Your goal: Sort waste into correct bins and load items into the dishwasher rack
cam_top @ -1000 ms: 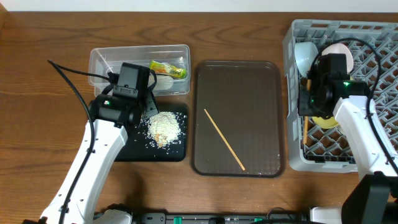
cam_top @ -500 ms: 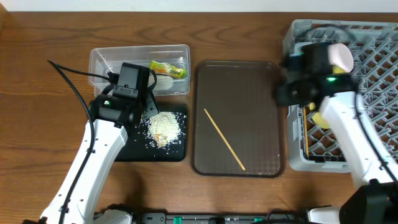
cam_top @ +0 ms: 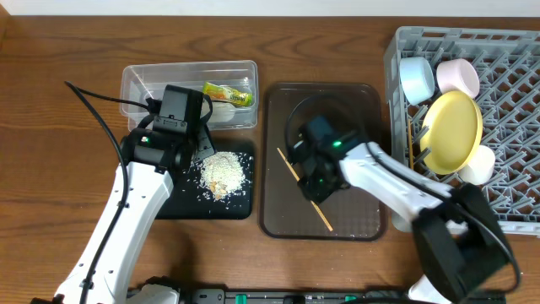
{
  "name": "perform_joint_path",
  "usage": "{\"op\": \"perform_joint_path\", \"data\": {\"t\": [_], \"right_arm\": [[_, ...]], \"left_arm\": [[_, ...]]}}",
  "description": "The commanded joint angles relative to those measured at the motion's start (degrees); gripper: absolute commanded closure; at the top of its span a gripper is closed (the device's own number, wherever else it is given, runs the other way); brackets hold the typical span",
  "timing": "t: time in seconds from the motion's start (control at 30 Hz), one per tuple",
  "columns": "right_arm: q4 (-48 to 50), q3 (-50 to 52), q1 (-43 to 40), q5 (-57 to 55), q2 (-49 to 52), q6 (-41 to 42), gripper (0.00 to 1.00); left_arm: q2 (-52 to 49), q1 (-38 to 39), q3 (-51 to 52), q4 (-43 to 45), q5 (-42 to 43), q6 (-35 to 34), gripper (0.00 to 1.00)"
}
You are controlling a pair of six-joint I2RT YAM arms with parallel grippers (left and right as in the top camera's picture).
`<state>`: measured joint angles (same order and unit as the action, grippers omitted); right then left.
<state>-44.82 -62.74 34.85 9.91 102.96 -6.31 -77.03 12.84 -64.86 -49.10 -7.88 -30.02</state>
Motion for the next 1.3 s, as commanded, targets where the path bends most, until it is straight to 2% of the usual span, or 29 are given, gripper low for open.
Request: {"op": "perform_joint_path", "data": {"t": [0.0, 0.13, 0.2, 0.37, 0.5, 0.73, 0.9, 1.03, 1.1, 1.27], "right_arm": [[0.79, 0.20, 2.14, -3.08, 3.67, 1.03, 0.62], [1.07, 0.20, 2.34, -7.30, 5.75, 4.94, 0.79], [0.94, -0.13, 1.84, -9.64, 5.09, 5.40, 0.92], [0.42, -3.19, -1.66, -17.35, -0.55, 6.75, 0.99], [0.44, -6.43, -7.15, -21.92, -7.78, 6.71, 0.99], [-0.31, -7.93, -19.96, -21.90, -17.81, 6.71, 0.99], [-3.26, -7.23, -28.33, -20.79, -17.33, 8.13, 0.99], [-3.41, -5.18, -32.02, -14.36, -15.13, 8.44, 0.99], [-3.37, -4.24, -32.63, -13.05, -13.90, 8.63, 0.99], [-2.14, -4.07, -32.98, -13.07, -13.29, 10.62, 0.96]], "left_arm": [[-0.13, -0.28, -0.90, -0.15, -0.31, -0.31, 0.33], [-0.11, -0.28, -0.76, -0.15, -0.28, -0.31, 0.33], [-0.13, -0.28, -0.68, -0.13, -0.31, -0.31, 0.33], [-0.13, -0.28, -0.61, -0.11, -0.31, -0.31, 0.33], [-0.13, -0.28, -0.61, -0.15, -0.28, -0.31, 0.33], [-0.13, -0.28, -0.61, -0.11, -0.28, -0.31, 0.33], [-0.13, -0.28, -0.61, -0.11, -0.28, -0.33, 0.33], [-0.13, -0.28, -0.61, -0.11, -0.28, -0.33, 0.33], [-0.13, -0.28, -0.61, -0.11, -0.28, -0.31, 0.25], [-0.11, -0.28, -0.61, -0.11, -0.33, -0.28, 0.22]]}}
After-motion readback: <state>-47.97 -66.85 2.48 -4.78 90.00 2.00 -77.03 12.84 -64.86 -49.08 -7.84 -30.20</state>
